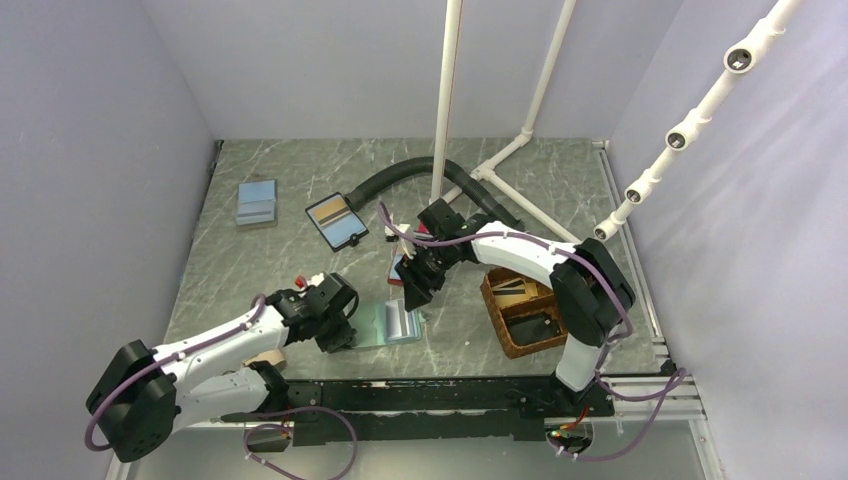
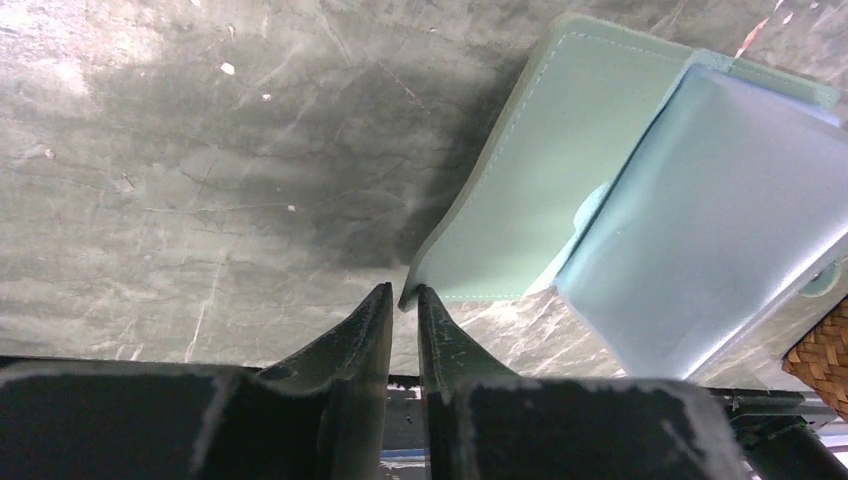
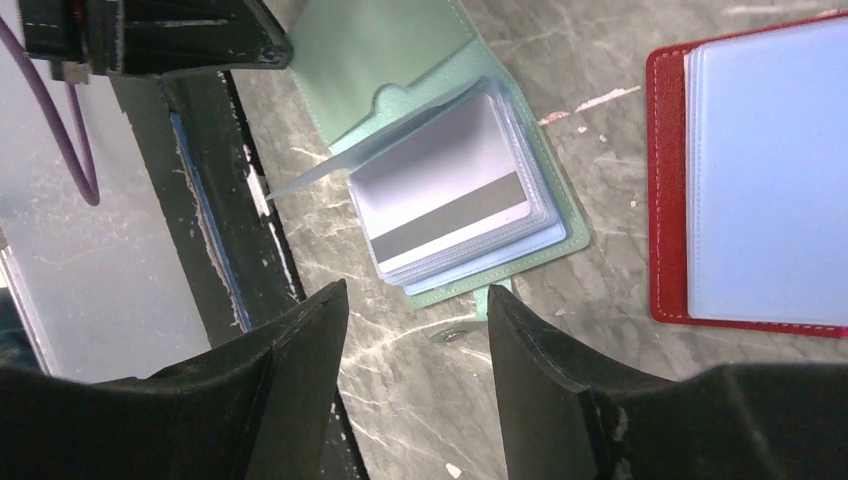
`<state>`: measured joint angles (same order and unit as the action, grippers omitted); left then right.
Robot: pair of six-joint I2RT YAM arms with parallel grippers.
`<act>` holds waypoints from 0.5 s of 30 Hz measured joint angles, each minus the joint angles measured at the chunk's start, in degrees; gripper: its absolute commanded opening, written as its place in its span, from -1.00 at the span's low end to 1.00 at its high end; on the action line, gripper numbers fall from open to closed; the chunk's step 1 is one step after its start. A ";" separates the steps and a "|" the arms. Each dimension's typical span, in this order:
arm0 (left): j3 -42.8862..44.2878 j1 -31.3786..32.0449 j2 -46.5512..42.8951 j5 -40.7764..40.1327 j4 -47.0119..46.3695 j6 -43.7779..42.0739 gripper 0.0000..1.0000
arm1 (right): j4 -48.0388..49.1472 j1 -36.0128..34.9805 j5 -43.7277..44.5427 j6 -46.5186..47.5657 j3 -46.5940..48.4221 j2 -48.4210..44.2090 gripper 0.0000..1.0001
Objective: Take the credit cards out of the card holder
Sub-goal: Open the card holder at the center of the board.
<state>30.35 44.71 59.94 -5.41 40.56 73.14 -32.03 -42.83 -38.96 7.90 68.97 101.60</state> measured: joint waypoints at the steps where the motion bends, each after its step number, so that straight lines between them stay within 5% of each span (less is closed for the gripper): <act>1: -0.22 -0.20 -0.07 0.20 -0.17 -0.11 -0.63 | -0.09 0.04 -0.07 0.22 0.13 -0.37 0.11; 11: -2.75 -1.11 -2.40 2.27 -2.80 -0.55 -0.64 | -1.64 -1.38 -2.03 -0.28 4.94 5.88 -0.47; 15: -3.67 -1.25 -3.26 3.23 -3.87 -0.55 -0.44 | -2.58 -2.99 -2.08 -1.05 8.11 9.97 -0.68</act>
<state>26.68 43.46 56.69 -2.17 36.69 72.60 -34.61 -45.82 -41.04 6.85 77.08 111.57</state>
